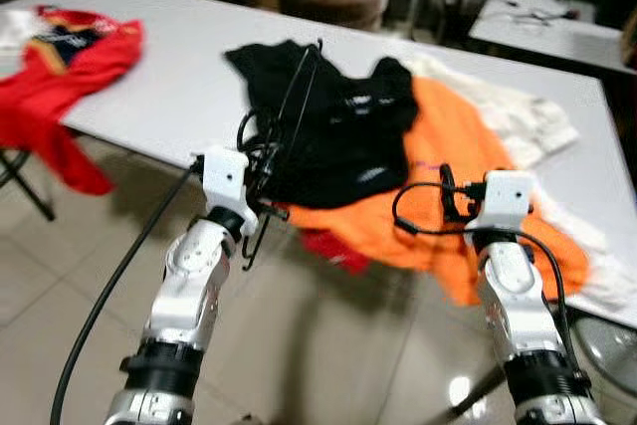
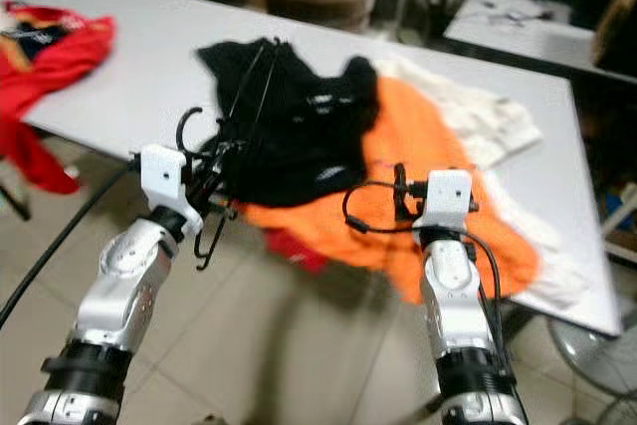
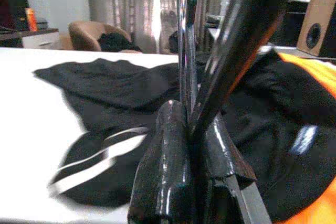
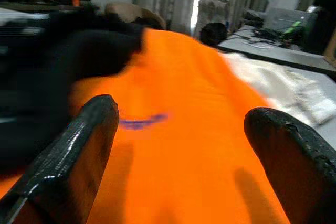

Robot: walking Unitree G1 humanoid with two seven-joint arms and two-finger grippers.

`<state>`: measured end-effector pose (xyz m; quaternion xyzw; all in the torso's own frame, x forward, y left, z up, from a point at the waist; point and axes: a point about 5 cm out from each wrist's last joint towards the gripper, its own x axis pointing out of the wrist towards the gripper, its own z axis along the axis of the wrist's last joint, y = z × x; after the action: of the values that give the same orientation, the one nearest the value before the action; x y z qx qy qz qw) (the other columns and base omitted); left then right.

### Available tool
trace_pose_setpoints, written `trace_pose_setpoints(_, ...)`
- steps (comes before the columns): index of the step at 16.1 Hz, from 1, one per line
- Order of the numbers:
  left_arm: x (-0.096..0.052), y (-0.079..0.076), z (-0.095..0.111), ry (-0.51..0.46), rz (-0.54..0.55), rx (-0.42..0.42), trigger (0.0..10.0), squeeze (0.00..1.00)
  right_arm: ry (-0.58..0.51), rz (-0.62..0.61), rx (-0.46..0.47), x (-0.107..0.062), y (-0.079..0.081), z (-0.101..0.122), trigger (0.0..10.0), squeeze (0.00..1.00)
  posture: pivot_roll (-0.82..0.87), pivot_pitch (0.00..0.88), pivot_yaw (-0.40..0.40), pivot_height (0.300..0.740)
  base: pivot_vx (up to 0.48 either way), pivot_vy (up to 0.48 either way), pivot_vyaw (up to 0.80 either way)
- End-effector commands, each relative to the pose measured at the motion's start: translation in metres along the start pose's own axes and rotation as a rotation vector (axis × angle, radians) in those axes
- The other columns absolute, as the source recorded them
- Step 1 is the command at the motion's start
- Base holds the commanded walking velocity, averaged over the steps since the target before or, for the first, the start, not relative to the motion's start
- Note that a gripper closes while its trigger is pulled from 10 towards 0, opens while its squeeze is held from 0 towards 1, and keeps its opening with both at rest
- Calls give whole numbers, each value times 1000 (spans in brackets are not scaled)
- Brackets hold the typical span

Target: Hang hanger

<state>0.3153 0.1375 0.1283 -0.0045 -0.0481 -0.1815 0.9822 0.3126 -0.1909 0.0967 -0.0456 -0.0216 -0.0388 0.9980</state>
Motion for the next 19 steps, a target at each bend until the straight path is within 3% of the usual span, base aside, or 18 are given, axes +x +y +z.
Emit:
trace_pose_setpoints(1,-2,4,4,-15,9,17,10000,0,-4,19,6,2,7,2,10000,90,-67,0,-2,740,0,461,0)
trace_pose_setpoints(4,-1,9,1,11,22,41,10000,0,2,20,10,1,7,0,10000,90,-70,0,-3,740,0,461,0)
trace_pose_setpoints(6,-3,13,-8,82,30,81,10000,0,4,22,11,0,7,-1,10000,90,-73,0,-3,740,0,461,0)
trace_pose_setpoints(8,-1,12,-7,70,49,127,10000,0,5,20,9,0,6,-2,10000,90,-76,0,6,740,0,232,0)
trace_pose_setpoints(10,0,9,-7,70,32,113,10000,0,5,14,11,-1,5,-2,10000,90,-80,0,12,740,0,0,0)
trace_pose_setpoints(13,1,8,-2,31,8,105,10000,0,2,12,14,-3,7,-3,10000,90,-87,0,19,740,429,84,0)
trace_pose_setpoints(19,3,4,-1,13,-16,96,10000,0,-35,-49,13,-2,-6,3,10000,114,-94,0,13,740,458,0,-72)
